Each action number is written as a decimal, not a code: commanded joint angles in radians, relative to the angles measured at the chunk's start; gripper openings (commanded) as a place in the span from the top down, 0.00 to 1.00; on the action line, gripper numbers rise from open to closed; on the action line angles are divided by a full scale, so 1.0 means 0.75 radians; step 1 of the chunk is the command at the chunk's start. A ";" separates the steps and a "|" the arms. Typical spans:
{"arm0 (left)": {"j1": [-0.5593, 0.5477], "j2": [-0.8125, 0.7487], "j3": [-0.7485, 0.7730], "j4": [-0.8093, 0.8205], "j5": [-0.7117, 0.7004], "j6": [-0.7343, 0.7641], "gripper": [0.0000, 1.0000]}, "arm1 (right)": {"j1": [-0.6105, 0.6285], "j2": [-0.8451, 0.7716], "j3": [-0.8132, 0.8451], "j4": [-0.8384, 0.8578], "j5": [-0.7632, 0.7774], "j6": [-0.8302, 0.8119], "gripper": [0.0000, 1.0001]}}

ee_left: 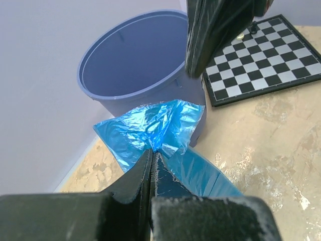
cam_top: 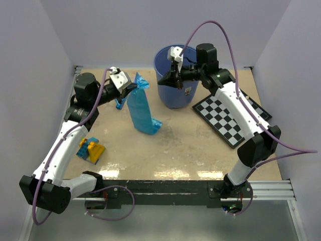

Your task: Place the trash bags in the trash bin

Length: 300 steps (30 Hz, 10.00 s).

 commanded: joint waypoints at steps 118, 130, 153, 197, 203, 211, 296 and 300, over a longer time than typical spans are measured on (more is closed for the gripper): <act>0.059 -0.060 0.018 -0.121 -0.048 -0.071 0.85 | -0.040 -0.106 -0.008 0.079 0.062 0.074 1.00; 0.053 0.245 0.530 0.051 0.218 -0.803 0.32 | 0.160 -0.098 0.049 0.085 0.617 -0.109 1.00; -0.009 0.507 0.714 -0.151 0.155 -0.951 0.53 | 0.265 -0.096 0.082 0.204 0.944 -0.121 1.00; 0.059 0.478 0.526 0.018 0.022 -0.918 1.00 | 0.236 -0.082 0.257 0.112 1.253 0.421 0.37; 0.047 0.419 0.456 0.145 -0.003 -0.869 1.00 | 0.230 -0.051 0.276 0.130 0.950 0.599 0.46; -0.009 0.333 0.373 0.223 -0.027 -0.728 1.00 | 0.228 0.137 0.429 0.177 0.856 0.757 0.45; -0.123 0.014 0.039 0.176 -0.013 -0.102 1.00 | -0.050 0.170 -0.057 1.012 -0.365 1.370 1.00; -0.123 0.036 0.047 0.080 -0.121 -0.104 1.00 | -0.064 0.127 -0.012 0.885 -0.285 1.234 1.00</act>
